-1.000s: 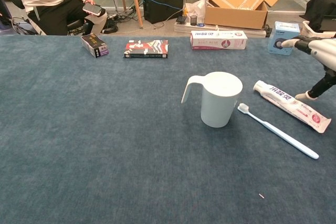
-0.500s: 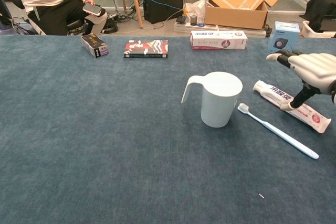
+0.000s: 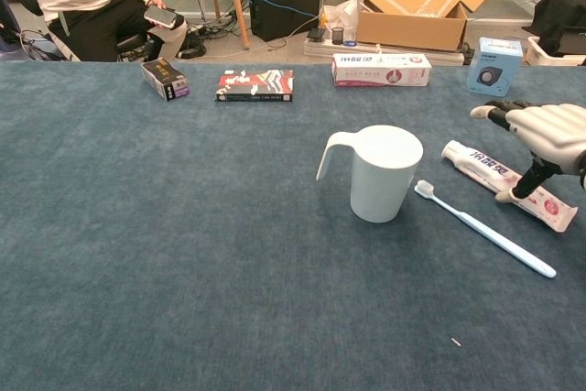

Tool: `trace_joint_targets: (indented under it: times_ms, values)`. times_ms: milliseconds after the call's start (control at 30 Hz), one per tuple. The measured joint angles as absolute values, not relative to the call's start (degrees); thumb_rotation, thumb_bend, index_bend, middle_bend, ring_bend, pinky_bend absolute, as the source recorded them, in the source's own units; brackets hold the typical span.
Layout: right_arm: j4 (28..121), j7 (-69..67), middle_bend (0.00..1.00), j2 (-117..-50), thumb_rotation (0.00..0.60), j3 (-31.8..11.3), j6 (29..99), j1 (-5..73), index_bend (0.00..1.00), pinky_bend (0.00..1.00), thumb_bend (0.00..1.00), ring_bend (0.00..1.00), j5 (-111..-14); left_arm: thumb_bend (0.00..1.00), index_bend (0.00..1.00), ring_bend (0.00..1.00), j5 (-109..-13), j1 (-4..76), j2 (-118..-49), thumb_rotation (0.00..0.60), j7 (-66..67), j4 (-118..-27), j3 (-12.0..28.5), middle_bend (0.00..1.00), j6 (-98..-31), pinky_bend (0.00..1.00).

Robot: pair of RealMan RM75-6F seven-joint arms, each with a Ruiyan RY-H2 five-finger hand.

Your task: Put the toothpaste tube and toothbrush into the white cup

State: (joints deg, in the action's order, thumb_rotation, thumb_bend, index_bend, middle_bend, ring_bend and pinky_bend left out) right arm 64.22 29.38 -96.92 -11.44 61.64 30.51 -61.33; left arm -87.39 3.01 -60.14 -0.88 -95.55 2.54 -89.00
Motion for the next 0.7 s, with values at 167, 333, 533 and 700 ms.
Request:
trace_joint_targets:
  times_ms: [167, 333, 533, 700]
  values:
    - [62.81, 30.48, 0.0, -96.51, 0.6, -11.79, 61.87, 30.44, 0.0, 0.13, 0.0, 0.0, -60.56, 0.04, 0.01, 0.16, -87.39, 3.0, -60.08, 0.6, -0.93, -95.58, 2.54, 0.14, -88.94, 0.26]
    - [59.44, 32.35, 0.0, -96.52, 0.6, -12.53, 61.93, 30.78, 0.0, 0.13, 0.0, 0.0, -59.27, 0.04, 0.01, 0.16, -87.3, 3.05, -60.13, 0.6, -0.69, -95.57, 2.51, 0.14, -88.71, 0.26]
    - [57.98, 32.88, 0.0, -96.24, 0.6, -13.91, 62.15, 31.17, 0.0, 0.13, 0.0, 0.0, -58.1, 0.05, 0.01, 0.16, -87.08, 3.16, -60.28, 0.6, -0.34, -95.5, 2.52, 0.14, -88.36, 0.26]
    - [62.51, 32.31, 0.0, -94.1, 0.6, -13.62, 61.88, 30.62, 0.0, 0.13, 0.0, 0.0, -58.27, 0.04, 0.03, 0.16, -86.89, 3.15, -60.22, 0.6, -0.45, -95.6, 2.61, 0.14, -88.33, 0.26]
